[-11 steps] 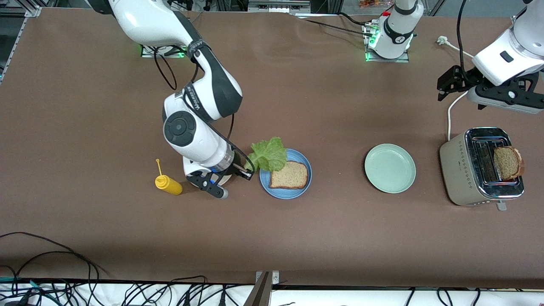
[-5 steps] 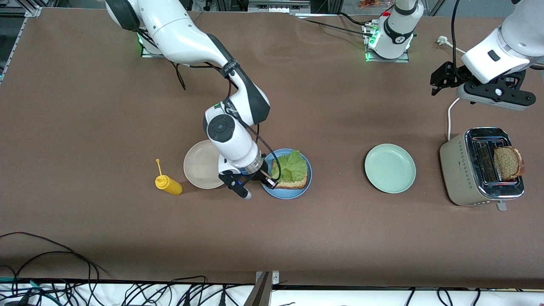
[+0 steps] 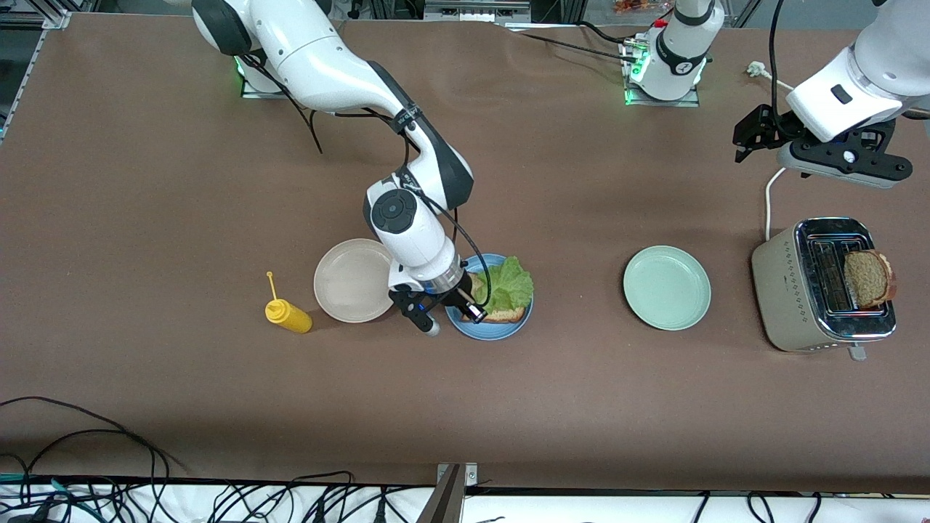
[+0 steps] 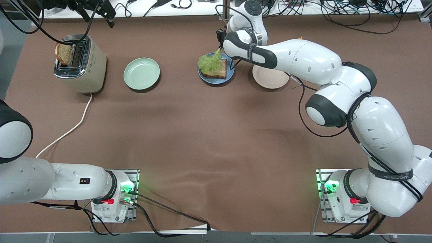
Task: Make sandwich in blue plate with both arms
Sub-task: 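Lower the lettuce onto the toast and open the right gripper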
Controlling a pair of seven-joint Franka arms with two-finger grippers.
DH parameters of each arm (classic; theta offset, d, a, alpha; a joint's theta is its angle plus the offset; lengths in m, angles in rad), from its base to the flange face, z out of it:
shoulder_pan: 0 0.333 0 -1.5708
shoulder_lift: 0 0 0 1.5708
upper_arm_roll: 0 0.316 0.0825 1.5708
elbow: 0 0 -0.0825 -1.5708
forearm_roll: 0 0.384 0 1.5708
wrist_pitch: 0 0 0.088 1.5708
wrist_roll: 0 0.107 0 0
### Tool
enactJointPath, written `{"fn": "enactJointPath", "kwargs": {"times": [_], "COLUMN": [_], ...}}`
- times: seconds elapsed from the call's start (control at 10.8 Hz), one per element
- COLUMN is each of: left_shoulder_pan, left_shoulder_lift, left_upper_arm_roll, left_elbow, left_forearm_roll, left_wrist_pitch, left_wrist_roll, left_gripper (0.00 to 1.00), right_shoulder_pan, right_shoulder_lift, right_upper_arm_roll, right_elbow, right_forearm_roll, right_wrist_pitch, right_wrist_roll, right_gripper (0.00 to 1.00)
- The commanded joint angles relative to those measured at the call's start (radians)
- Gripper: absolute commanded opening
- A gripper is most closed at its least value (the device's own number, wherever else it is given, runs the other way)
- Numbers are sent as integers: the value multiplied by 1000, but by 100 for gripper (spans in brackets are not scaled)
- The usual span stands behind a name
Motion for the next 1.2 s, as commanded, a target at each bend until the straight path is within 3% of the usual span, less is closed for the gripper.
{"fn": "enactJointPath", "kwargs": {"times": [0.0, 0.28, 0.46, 0.83, 1.02, 1.11], "left_shoulder_pan": [-37, -62, -57, -45, -43, -43], "left_shoulder_lift": [-18, -13, 0, 4, 4, 4], "left_upper_arm_roll": [52, 83, 83, 86, 86, 88], "left_elbow": [-4, -2, 12, 18, 18, 18], "left_forearm_roll": [-45, -47, -48, -50, -57, -64], "left_wrist_pitch": [-13, -12, -12, -13, -12, -12], "left_wrist_roll": [-12, -43, -41, -40, -37, -37], "left_gripper": [100, 100, 100, 100, 100, 100], "right_shoulder_pan": [37, 41, 38, 38, 18, -18], "right_shoulder_lift": [55, 58, 57, 52, 17, -47], "right_upper_arm_roll": [-12, -12, -30, -43, -53, -53], "right_elbow": [46, 40, 39, 39, 19, -27], "right_forearm_roll": [15, -10, -40, -76, -65, -61], "right_wrist_pitch": [40, 42, 40, 30, -66, -142], "right_wrist_roll": [62, 44, 3, -74, -271, -395], "right_gripper": [0, 0, 100, 100, 100, 100]}}
